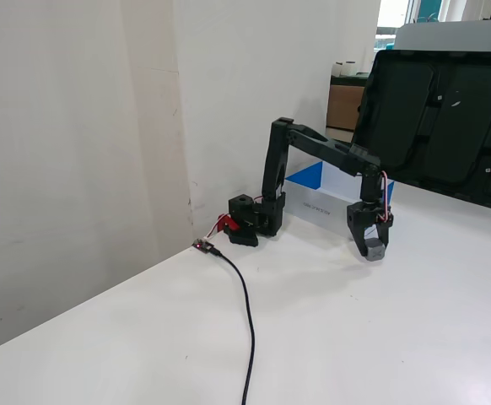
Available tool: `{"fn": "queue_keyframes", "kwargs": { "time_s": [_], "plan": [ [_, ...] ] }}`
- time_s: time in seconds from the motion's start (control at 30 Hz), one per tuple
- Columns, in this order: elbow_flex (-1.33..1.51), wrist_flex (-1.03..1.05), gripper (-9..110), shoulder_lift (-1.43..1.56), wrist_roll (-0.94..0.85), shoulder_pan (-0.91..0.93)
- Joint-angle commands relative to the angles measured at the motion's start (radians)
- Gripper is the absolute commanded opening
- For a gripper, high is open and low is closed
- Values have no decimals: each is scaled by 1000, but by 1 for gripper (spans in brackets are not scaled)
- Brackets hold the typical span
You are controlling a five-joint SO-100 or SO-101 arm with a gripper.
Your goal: Pick the gray block and keep it in the box.
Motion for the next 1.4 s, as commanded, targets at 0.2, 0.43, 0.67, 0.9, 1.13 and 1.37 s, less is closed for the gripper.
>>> {"fn": "queue_keyframes", "kwargs": {
  "time_s": [0.2, 0.43, 0.67, 0.9, 1.13, 1.37],
  "plan": [
    [-278, 189, 4, 285, 83, -94],
    [-417, 301, 4, 342, 127, -175],
    [-491, 397, 4, 400, 173, -356],
    [-379, 419, 4, 492, 244, -594],
    [-238, 397, 5, 502, 305, -787],
    [-172, 353, 10, 466, 318, -879]
  ]
}}
